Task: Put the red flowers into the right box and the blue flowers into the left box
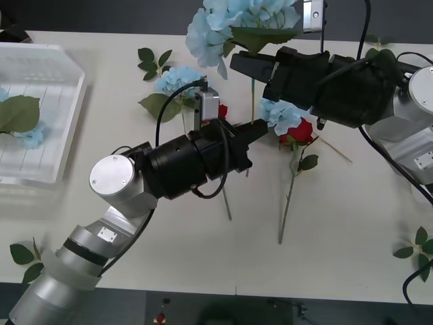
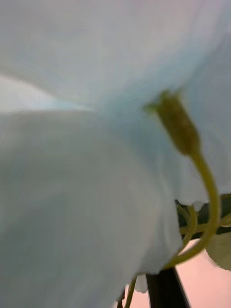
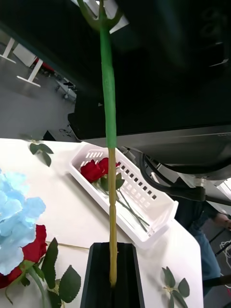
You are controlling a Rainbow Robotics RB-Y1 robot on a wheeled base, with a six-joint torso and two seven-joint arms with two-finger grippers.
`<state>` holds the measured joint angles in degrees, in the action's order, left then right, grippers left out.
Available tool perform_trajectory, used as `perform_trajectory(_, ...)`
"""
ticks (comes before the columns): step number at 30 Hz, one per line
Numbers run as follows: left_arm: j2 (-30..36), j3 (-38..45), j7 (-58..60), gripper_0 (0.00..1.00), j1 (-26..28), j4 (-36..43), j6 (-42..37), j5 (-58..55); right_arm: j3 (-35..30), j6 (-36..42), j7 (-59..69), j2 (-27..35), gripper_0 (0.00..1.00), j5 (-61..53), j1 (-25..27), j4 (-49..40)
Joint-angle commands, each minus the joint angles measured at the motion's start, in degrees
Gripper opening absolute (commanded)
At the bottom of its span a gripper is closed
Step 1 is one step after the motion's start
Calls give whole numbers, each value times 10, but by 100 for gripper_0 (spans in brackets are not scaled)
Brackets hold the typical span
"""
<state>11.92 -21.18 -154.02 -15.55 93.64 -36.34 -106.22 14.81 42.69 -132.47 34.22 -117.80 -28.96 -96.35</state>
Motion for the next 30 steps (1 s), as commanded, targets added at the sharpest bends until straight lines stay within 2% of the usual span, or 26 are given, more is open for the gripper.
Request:
perform_trajectory(1, 6, 5, -10, 0, -15, 9, 4, -11, -4, -2, 23, 0, 100, -6, -22, -8)
perform_trajectory(7, 60, 40, -10, 0, -15, 33, -7, -66, -4, -2, 29, 0, 100, -6, -22, -8)
perform_trajectory(13, 134, 138, -10, 0, -15, 41, -105, -92, -4, -2, 34, 0, 100, -5, -21, -7)
perform_trajectory(17, 184, 212, 107, 0, -15, 38, -167, -91, -4, -2, 40, 4, 100, -2, -21, -7)
perform_trajectory(22, 246, 301, 270, 0, -17, 15, -224, -50, -4, -2, 46, 33, 100, 64, -21, -8)
perform_trajectory(30, 319, 422, 379, 0, -38, -57, -337, 95, -3, 19, 91, 120, 100, 184, -21, 10)
